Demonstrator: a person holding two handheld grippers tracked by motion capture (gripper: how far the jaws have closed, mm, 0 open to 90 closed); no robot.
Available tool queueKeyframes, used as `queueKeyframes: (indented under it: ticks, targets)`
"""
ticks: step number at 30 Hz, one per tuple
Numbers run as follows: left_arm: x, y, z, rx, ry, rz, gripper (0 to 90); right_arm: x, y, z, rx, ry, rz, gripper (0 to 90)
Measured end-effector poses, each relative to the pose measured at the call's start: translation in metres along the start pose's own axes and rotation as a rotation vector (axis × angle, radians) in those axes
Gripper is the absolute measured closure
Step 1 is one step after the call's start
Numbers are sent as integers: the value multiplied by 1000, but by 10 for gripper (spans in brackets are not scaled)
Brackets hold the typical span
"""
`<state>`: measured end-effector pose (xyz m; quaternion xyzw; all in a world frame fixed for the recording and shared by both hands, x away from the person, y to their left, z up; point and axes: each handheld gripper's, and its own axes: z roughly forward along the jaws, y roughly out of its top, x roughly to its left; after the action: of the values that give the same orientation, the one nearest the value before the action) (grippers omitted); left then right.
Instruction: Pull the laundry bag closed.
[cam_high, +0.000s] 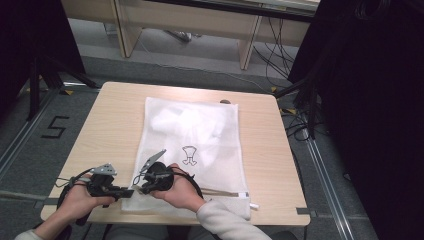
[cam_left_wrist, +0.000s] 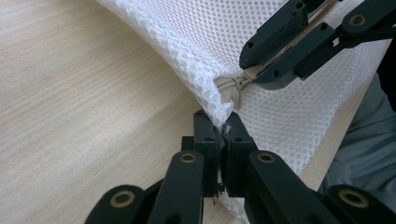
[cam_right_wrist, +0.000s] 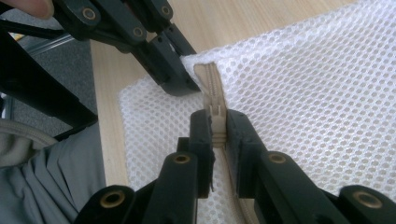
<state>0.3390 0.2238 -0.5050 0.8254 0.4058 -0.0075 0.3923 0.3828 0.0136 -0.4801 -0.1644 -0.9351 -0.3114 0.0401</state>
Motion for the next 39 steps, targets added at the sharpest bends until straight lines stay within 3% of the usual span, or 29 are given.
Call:
queueKeyframes:
  ticks: [13,30,39]
  targets:
    - [-1,1,-1,0,4,6,861,-1,-6,-1,3,-10,-8,819]
    - [-1,1,-2,-4,4,-1,861,-1,-13,-2,44,-25,18,819]
    - [-1,1,-2,-3,2,5,862,-1,-13,-2,47,-7,26,819]
